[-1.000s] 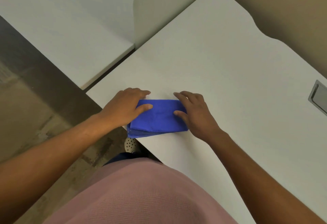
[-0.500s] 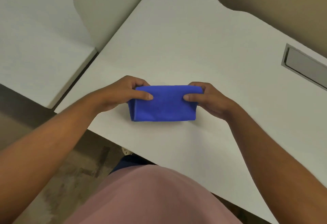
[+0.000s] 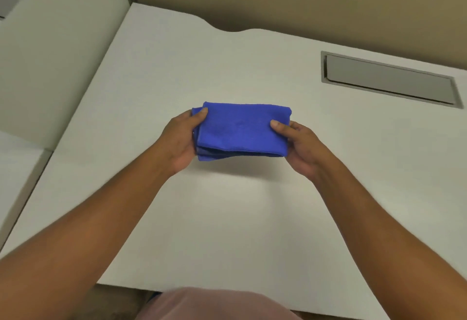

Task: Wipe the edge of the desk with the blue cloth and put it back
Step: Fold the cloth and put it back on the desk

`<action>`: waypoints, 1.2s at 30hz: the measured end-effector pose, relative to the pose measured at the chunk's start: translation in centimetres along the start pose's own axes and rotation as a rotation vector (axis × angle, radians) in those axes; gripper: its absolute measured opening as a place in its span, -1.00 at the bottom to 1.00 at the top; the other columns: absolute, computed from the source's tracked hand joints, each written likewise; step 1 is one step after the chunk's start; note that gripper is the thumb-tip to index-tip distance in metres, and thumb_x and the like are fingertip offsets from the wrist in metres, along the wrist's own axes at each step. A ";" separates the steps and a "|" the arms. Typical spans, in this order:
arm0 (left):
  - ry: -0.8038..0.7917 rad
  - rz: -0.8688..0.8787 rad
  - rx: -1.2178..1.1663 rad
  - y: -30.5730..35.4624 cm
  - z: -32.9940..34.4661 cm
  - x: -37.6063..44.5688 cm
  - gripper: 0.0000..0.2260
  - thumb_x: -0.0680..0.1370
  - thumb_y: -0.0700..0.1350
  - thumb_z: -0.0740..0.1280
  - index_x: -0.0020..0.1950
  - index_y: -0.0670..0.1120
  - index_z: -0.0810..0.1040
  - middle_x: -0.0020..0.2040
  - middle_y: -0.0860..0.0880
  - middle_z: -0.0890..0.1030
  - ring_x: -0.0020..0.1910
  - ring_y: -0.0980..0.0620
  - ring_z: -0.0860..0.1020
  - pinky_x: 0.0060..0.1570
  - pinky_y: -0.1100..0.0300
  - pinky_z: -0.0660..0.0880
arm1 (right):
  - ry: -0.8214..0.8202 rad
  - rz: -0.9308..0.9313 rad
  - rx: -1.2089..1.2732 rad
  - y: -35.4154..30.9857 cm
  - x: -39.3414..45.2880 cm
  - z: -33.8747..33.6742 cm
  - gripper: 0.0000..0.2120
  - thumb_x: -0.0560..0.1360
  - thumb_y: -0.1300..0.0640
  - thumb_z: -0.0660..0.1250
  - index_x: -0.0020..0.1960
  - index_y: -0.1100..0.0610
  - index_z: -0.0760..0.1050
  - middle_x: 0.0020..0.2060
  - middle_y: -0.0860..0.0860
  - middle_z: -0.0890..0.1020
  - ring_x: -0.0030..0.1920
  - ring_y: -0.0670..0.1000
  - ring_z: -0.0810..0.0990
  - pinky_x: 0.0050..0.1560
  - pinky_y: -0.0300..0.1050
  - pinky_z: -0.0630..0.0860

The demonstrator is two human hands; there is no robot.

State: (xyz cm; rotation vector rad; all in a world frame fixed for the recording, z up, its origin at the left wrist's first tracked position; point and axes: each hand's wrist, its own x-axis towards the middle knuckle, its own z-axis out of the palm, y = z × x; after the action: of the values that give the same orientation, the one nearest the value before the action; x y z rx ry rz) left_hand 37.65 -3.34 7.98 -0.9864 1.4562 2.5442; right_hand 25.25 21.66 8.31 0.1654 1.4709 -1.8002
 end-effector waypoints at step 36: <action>0.368 0.537 0.802 8.8 17.6 36.0 -0.64 0.59 -0.21 0.49 0.37 -0.09 0.55 0.24 -0.02 0.66 0.13 -0.04 0.66 0.10 0.09 0.59 | 0.591 -0.533 -0.904 -16.4 30.2 -13.6 -0.71 0.55 0.08 0.51 0.09 0.15 0.42 -0.11 -0.03 0.57 -0.20 0.05 0.53 -0.19 -0.11 0.43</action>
State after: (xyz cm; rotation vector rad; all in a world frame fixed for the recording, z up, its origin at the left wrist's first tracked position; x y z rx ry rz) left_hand -2.88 -3.71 1.20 -1.0165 2.8244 1.6890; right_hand -10.69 19.21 0.01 -0.1929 2.8213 -1.3051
